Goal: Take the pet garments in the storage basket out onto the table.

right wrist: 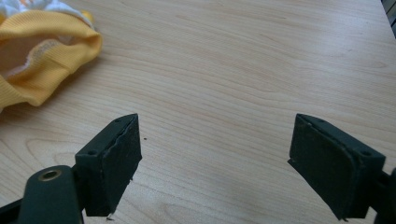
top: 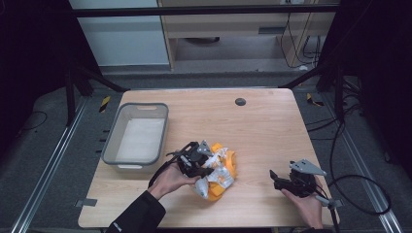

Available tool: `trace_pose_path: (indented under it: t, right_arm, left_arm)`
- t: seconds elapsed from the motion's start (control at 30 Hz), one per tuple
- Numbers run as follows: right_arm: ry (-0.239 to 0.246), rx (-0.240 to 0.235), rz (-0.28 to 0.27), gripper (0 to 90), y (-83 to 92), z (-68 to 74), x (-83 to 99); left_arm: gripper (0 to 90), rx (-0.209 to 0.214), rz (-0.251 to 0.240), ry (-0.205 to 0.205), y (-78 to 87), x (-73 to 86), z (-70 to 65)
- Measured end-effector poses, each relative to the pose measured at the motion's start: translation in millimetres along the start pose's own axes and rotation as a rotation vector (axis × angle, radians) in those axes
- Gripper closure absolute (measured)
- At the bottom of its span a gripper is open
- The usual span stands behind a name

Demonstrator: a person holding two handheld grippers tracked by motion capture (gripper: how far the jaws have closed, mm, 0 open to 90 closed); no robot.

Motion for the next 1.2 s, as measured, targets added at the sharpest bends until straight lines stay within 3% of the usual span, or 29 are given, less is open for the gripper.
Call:
trace_pose_path:
  t: [0.43,0.67,0.87,1.2]
  right_arm:
    - [-0.001,-0.001,0.003,16.5,-0.3,-0.3,0.6]
    - [0.000,0.000,0.008,16.3,-1.0,-0.3,1.2]
    - [-0.001,0.001,0.009,16.0,-1.2,-0.5,1.3]
    - [-0.008,0.002,0.009,15.2,-1.3,-0.5,1.4]
  left_arm:
    - [68.5,0.015,0.033,0.011,-12.9,6.7,-0.3]
    - [56.1,0.021,0.043,0.013,-14.9,11.6,0.0]
    - [40.3,0.006,0.023,0.021,-13.2,13.1,0.7]
    - [23.5,-0.025,-0.060,0.030,-0.8,17.3,1.5]
Point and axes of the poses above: each handheld gripper's, and its own axes: y roughly backward along the jaws, x roughly out of its underside, z roughly to its left, the point moved 5 cm from there along -y, roughly forward along the jaws, and after that the axes turned 3 degrees about z, right-handed, at the moved point
